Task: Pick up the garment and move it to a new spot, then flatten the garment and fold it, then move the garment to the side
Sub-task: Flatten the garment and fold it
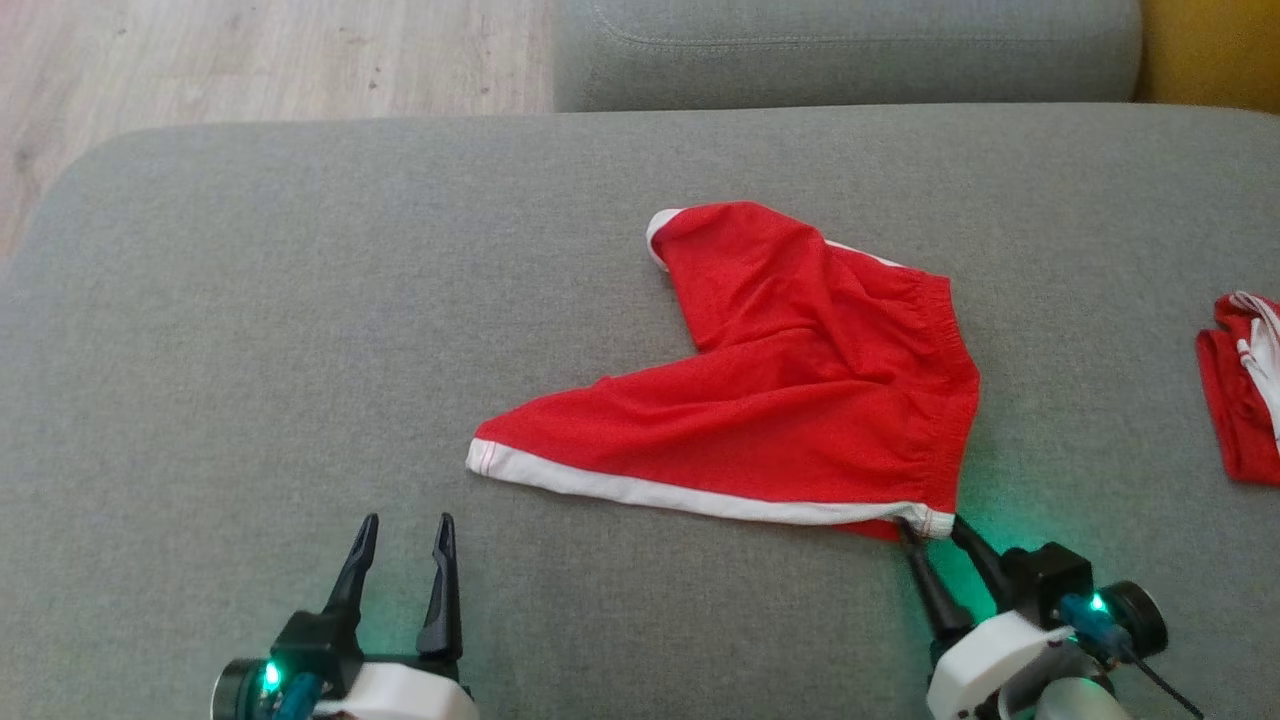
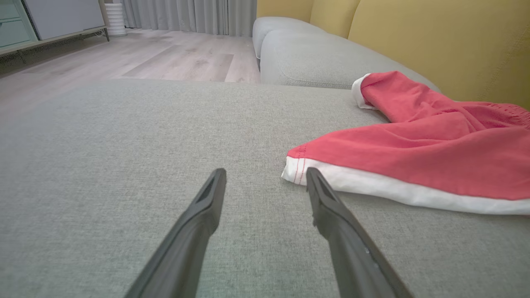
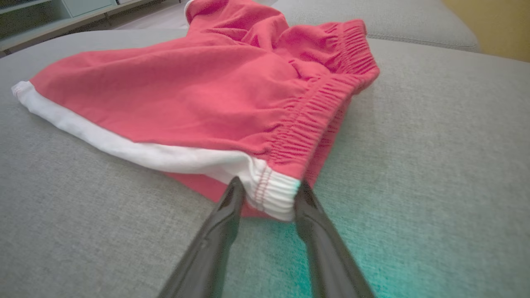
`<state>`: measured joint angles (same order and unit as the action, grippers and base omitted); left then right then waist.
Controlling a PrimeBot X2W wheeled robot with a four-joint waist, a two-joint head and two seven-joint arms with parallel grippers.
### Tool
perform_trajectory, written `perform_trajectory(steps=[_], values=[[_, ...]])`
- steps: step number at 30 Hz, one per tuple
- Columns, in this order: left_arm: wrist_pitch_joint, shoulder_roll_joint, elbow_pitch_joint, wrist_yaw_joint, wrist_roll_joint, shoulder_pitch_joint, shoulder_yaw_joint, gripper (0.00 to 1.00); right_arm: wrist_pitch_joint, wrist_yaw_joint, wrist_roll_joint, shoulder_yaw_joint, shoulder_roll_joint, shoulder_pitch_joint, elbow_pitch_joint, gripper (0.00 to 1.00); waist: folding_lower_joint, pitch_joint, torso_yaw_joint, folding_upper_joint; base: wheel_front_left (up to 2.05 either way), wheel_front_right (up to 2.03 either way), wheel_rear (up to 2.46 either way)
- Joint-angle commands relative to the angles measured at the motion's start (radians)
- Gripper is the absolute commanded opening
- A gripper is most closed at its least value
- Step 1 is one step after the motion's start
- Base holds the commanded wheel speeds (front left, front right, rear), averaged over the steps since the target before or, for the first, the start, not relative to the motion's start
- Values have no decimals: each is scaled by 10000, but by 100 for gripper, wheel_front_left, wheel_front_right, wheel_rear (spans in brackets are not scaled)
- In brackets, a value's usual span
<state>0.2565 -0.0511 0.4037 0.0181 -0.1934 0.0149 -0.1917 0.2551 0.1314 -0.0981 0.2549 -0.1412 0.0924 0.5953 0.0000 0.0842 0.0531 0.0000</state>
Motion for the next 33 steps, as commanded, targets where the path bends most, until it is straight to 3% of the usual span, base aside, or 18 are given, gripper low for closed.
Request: perform_trajectory(steps=[1, 2, 9, 16, 27, 28, 29, 30, 33], values=[[53, 8, -242, 18, -33, 217, 266, 100, 67, -7, 35, 235, -185, 225, -212, 18, 0, 42, -46, 0, 0, 0, 0], [53, 8, -225, 32, -51, 250, 238, 100, 67, -7, 50, 247, -256, 261, -247, 0, 0, 79, -81, 0, 0, 0, 0], [53, 8, 339, 450, -253, 939, 21, 100, 67, -7, 258, 308, -803, 474, -594, 0, 0, 481, -420, 0, 0, 0, 0], [53, 8, 1225, 976, -1042, 1469, -491, 100, 67, -7, 180, 441, -865, 716, -699, 0, 0, 744, -683, 0, 0, 0, 0], [53, 8, 1730, 1109, -1409, 1893, -894, 100, 67, -7, 80, 534, -821, 900, -832, 0, 0, 1001, -826, 0, 0, 0, 0], [53, 8, 1787, 1112, -1374, 1935, -924, 75, 67, -7, 65, 542, -824, 921, -836, 0, 0, 1017, -836, 0, 0, 0, 0], [53, 8, 1832, 1114, -1353, 1972, -932, 26, 67, -7, 48, 547, -829, 940, -836, 0, 0, 1025, -844, 0, 0, 0, 0], [53, 8, 1871, 1116, -1334, 2003, -937, 0, 67, -7, 33, 554, -836, 957, -839, 0, 0, 1023, -852, 0, 0, 0, 0], [53, 8, 1926, 1121, -1313, 2023, -1048, 0, 67, -7, -67, 532, -813, 986, -914, 0, 0, 894, -879, 0, 0, 0, 0]])
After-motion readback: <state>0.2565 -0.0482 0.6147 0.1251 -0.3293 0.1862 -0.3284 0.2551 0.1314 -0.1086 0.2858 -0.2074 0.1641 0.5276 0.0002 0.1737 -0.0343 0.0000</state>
